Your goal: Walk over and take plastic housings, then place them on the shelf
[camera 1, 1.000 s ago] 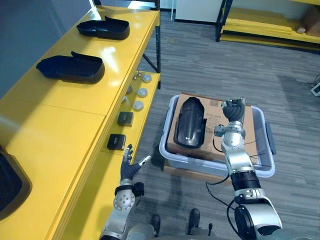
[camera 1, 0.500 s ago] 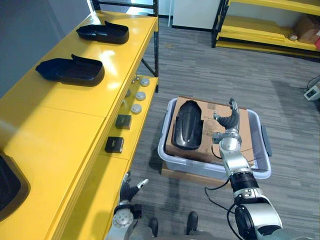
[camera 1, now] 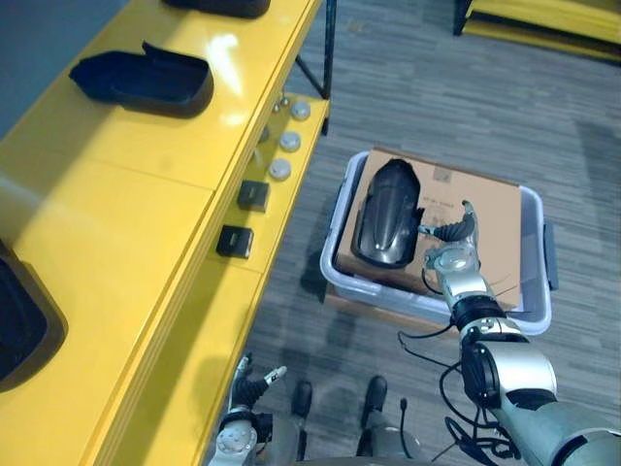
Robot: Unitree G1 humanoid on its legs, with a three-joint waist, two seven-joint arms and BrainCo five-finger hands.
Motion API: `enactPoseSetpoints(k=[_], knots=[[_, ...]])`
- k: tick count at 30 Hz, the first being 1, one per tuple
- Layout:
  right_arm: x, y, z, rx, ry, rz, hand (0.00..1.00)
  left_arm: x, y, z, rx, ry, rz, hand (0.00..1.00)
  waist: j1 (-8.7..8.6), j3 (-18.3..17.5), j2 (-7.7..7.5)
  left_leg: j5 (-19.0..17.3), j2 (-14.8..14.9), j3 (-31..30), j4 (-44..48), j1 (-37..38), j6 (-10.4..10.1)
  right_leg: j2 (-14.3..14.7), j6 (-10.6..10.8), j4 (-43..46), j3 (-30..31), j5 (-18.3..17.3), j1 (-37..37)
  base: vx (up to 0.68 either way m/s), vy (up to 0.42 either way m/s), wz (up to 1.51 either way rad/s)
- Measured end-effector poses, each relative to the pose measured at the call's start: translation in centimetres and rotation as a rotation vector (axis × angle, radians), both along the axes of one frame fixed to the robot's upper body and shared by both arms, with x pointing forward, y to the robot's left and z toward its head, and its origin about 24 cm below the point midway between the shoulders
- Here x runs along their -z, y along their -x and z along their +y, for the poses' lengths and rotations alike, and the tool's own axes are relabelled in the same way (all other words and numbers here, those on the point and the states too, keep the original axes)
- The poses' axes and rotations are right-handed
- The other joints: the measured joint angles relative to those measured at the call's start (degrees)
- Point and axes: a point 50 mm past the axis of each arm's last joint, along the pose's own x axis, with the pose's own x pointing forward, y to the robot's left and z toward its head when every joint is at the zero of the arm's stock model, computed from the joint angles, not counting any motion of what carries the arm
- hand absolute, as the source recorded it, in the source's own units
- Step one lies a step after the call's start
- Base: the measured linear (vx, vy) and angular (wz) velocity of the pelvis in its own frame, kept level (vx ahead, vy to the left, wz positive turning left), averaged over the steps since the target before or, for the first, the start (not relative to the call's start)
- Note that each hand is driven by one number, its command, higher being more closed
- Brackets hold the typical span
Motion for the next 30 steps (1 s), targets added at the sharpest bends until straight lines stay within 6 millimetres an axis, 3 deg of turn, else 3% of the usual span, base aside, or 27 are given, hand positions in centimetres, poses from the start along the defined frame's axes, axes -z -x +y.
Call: enactPoseSetpoints(k=[5, 8, 9, 14, 30], knots=[[-1.0, -0.7, -0.1, 0.008, 0.006, 0.027, 0.0, -0.3, -0.6, -0.2, 0.004, 0.007, -0.019, 0.0, 0.06, 1.74, 0.32, 0.01, 0.08, -1.16, 1.83, -2.59, -0.11, 0.1, -0.09, 0.01, -0.84, 0.07, -0.98, -0.01, 0.006, 0.16], [-1.8, -1.1, -0.6, 0.017, 0.018, 0.024, 0.0, -0.6, -1.3, -0.5, 0.014, 0.005, -0.039, 0.0, 1.06, 3.01, 0.44, -0.16, 0.1, -1.47, 2.73, -3.37, -0.18, 0.17, -0.1, 0.01, -1.13, 0.07, -1.12, -0.01, 0.009, 0.08], [-2.0, -1.1, -0.7, 0.019, 0.022, 0.024, 1.0, -0.7, -1.4, -0.5, 0.015, 0.003, -0.042, 0.0, 1.2, 3.03, 0.45, -0.19, 0.09, -1.58, 2.89, -3.73, -0.19, 0.17, -0.11, 0.03, -1.22, 0.07, -1.35, -0.03, 0.012, 0.06], [-3.0, -1.4, -1.1, 0.042, 0.055, 0.016, 1.0, -0.8, -1.6, -0.8, 0.031, 0.002, -0.049, 0.0, 1.37, 3.35, 0.65, -0.2, 0.18, -2.3, 4.28, -5.77, -0.2, 0.23, -0.36, 1.58, -1.22, -0.1, -3.06, -0.04, 0.014, 0.08], [-2.9, -1.6, -0.8, 0.005, 0.003, 0.022, 1.0, -0.7, -1.6, -0.9, 0.025, 0.007, -0.046, 0.0, 1.51, 3.44, 0.63, -0.24, 1.0, -1.54, 4.2, -4.75, -0.37, 1.06, -1.01, 1.67, -0.25, -0.36, -2.54, -0.02, 0.001, -0.02]])
